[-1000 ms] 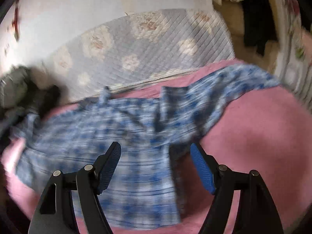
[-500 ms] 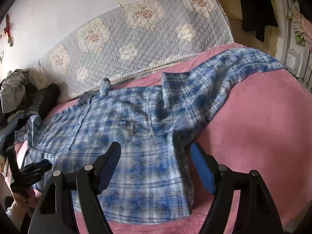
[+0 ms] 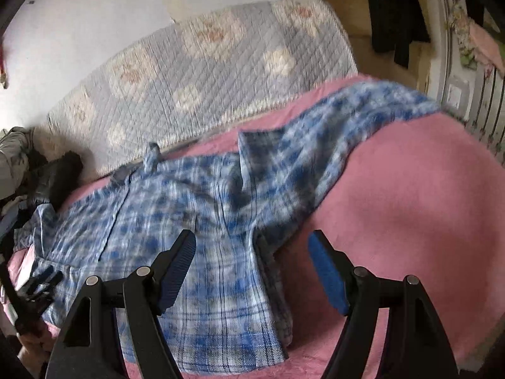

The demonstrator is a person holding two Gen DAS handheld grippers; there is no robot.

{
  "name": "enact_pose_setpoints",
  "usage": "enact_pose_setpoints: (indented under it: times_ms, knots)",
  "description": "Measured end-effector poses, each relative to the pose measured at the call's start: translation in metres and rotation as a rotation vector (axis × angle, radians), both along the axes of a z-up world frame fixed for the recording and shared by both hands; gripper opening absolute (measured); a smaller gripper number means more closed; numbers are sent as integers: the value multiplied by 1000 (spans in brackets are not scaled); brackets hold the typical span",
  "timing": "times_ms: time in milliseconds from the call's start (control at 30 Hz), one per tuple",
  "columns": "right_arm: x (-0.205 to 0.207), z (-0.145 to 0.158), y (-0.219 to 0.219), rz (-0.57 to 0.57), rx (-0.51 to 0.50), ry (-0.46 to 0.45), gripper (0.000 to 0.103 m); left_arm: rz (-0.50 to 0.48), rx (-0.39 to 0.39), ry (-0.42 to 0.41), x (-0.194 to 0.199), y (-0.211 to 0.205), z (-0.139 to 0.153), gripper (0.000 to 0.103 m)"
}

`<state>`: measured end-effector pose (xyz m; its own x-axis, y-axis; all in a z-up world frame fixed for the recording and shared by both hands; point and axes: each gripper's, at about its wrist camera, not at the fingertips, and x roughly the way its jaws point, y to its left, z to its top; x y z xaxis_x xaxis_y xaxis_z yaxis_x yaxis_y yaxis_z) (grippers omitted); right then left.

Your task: Fold large clothes

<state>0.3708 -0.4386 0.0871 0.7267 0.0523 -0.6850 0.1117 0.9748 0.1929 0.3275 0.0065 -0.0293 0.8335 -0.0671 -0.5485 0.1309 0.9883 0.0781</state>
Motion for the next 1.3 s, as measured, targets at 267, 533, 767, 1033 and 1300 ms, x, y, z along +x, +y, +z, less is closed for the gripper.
enact_pose_setpoints:
  times_ms: [267, 533, 767, 1033, 1300]
  knots:
    - [-8, 11, -3, 16, 20, -59, 76, -5, -27, -150, -20, 11, 41, 84]
    - [-7, 16, -40, -60, 99, -67, 76, 10, -16, -135, -8, 18, 40, 103]
    - [-5, 40, -111, -341, 297, -62, 73, 42, 43, -96, 31, 25, 43, 103]
    - [72, 24, -186, -442, 329, -32, 73, 145, 86, -162, 43, 43, 10, 103]
    - [112, -20, -213, -523, 281, -32, 68, 144, 109, -72, 60, 39, -6, 103]
